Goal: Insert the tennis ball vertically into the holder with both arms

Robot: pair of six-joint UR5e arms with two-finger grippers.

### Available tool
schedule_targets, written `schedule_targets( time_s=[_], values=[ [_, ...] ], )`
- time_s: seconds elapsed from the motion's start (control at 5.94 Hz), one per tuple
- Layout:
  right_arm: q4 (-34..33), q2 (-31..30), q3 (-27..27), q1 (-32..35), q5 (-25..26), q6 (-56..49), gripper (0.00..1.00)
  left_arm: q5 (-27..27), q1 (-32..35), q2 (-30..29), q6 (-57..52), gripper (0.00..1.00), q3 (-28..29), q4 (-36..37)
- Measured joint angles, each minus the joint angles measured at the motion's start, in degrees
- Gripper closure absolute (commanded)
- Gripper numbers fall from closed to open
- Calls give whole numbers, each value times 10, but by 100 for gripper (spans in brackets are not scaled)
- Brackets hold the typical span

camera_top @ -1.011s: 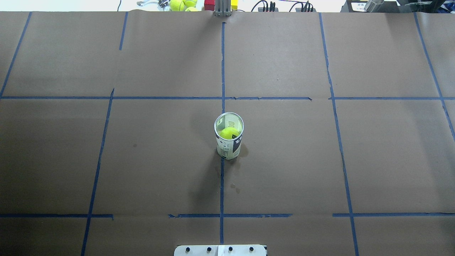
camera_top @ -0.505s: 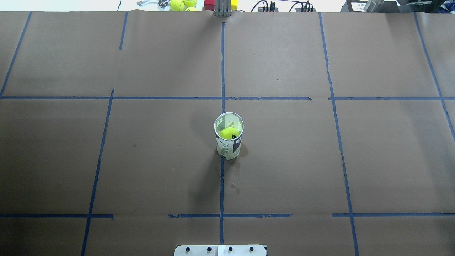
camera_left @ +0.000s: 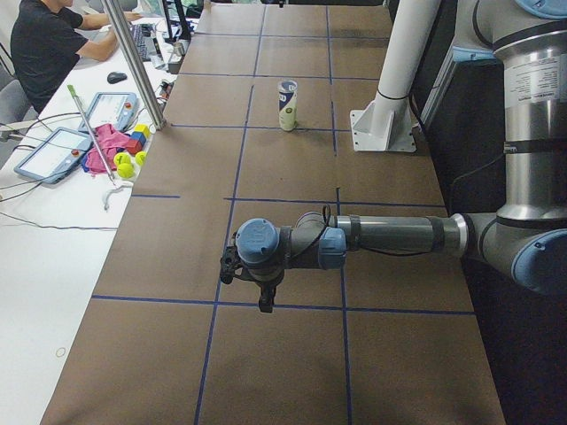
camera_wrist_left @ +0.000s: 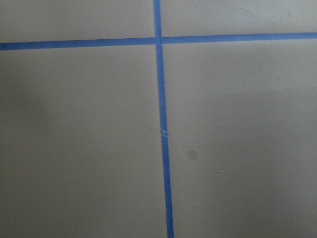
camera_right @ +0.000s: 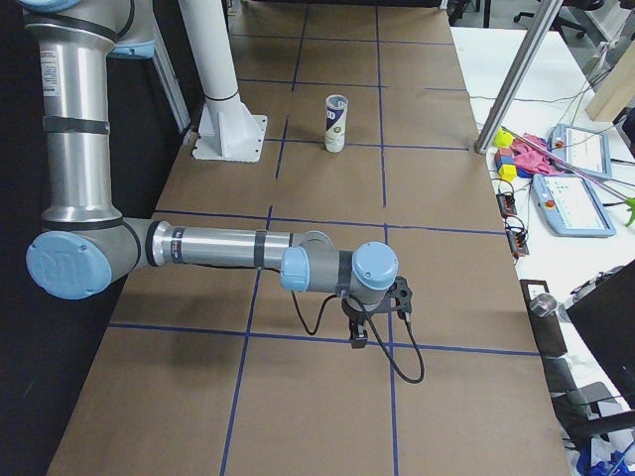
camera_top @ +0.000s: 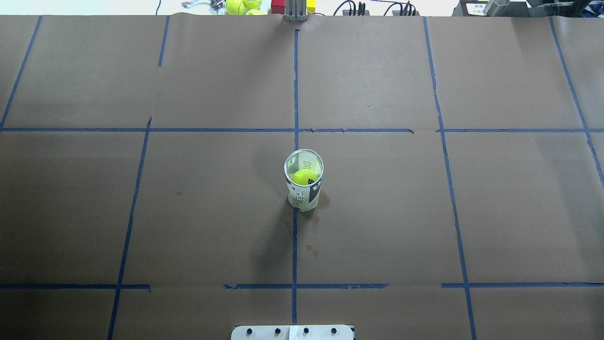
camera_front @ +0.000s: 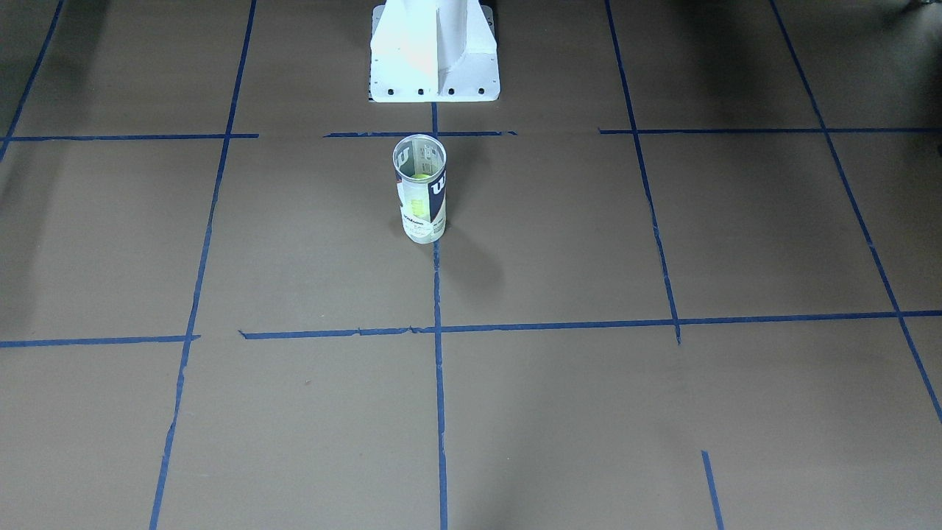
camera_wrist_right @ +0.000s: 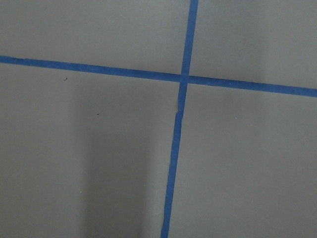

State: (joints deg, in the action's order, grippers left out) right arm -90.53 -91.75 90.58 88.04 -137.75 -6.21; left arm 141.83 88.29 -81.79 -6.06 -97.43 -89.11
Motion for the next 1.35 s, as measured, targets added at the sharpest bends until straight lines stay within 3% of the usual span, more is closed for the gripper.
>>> schedule_targets(
  time_s=[1.35],
  values=[
    [5, -26, 10, 0, 0, 1, 0, -2, -6, -1, 0, 0, -5, 0]
  ],
)
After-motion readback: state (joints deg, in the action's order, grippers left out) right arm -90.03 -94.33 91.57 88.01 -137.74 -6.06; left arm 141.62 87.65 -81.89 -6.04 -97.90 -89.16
